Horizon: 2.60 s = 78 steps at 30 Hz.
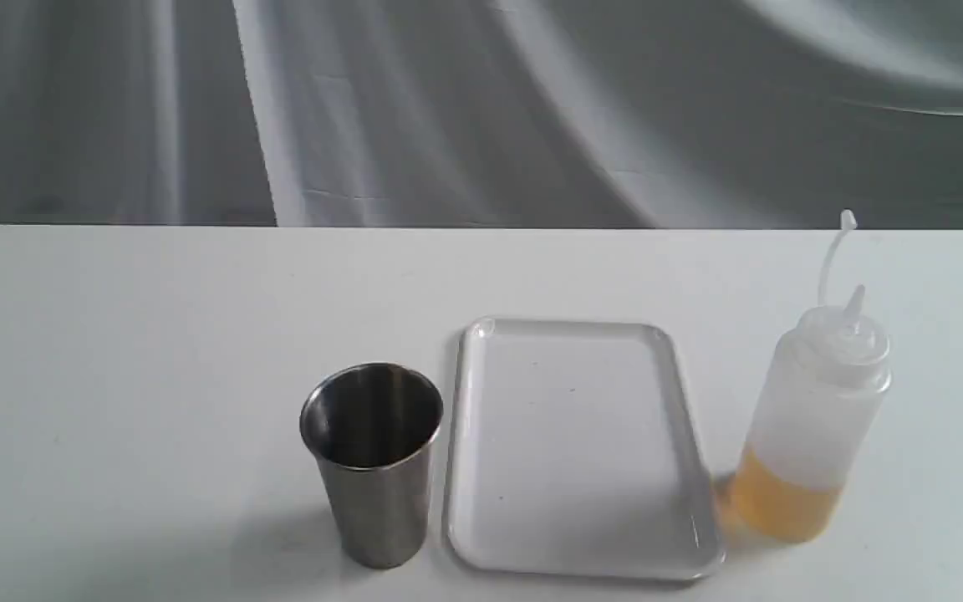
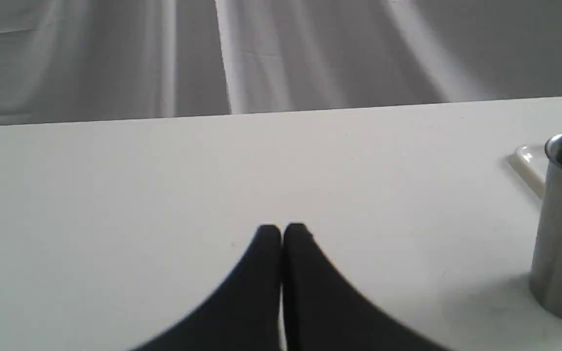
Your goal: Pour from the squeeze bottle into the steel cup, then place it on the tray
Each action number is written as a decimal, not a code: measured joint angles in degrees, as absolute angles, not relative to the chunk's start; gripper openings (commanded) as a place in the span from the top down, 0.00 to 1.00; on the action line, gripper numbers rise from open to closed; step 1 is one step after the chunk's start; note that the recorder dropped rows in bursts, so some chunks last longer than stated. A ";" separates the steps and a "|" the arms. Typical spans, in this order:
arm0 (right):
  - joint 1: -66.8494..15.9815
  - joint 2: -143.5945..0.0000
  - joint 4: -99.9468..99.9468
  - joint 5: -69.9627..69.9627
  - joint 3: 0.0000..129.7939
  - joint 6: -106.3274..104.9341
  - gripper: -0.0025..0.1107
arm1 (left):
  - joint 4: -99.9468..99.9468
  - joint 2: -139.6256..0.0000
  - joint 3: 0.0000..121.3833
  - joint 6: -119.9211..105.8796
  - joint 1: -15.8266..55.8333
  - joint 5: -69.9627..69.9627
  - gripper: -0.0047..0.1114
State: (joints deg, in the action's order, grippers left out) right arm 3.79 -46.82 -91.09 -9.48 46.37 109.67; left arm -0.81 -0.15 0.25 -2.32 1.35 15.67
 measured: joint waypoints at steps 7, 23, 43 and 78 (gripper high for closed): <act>3.31 -48.74 -68.09 -4.37 45.65 83.34 0.98 | -0.81 -0.15 0.26 -2.32 1.35 15.67 0.96; -3.36 -48.96 -19.13 4.55 31.20 17.53 0.98 | -0.81 -0.15 0.26 -2.32 1.35 15.67 0.96; -3.36 -48.96 -21.07 -13.45 12.15 12.58 0.20 | -0.81 -0.15 0.26 -2.32 1.35 15.67 0.96; -3.36 -71.35 -17.83 -23.85 12.15 11.06 0.05 | -0.81 -0.15 0.26 -2.32 1.35 15.67 0.96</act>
